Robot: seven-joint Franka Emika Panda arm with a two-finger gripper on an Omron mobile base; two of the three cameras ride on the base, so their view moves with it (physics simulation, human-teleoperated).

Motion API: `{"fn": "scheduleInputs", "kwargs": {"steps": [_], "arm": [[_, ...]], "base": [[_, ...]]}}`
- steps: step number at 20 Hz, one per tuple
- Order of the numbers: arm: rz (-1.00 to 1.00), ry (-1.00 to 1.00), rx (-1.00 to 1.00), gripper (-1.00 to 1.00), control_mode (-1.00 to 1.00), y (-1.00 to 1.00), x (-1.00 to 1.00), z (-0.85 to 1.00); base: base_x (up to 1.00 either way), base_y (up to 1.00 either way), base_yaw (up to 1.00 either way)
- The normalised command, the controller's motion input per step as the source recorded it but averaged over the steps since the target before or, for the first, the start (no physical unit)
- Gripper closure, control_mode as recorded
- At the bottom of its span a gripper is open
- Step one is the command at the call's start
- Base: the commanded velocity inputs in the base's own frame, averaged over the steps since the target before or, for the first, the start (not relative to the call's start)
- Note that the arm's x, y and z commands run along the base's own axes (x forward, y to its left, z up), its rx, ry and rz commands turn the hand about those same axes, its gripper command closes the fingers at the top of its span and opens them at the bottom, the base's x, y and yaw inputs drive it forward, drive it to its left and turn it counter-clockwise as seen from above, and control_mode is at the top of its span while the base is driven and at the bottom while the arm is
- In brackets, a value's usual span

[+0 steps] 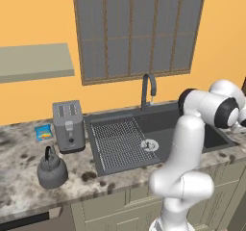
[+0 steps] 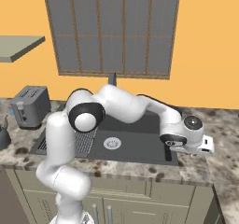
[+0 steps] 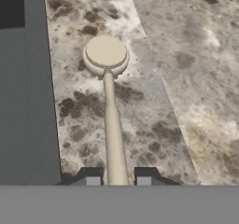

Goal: Open the cabinet. Pick the dish brush and place it next to the sink. Then close the cabinet.

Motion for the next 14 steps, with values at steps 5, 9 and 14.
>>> {"fn": "scheduleInputs", "kwargs": {"steps": [5,9,14], "arm": [[0.0,0.0,0.0,-1.0,-1.0,0.0,0.0,0.0],[0.0,0.0,0.0,-1.0,-1.0,0.0,0.0,0.0],[0.0,-0.01,0.0,-1.0,-1.0,0.44,-0.23,0.28]], "base": [[0.0,0.0,0.0],[0.0,0.0,0.0],[0.0,0.0,0.0]]}}
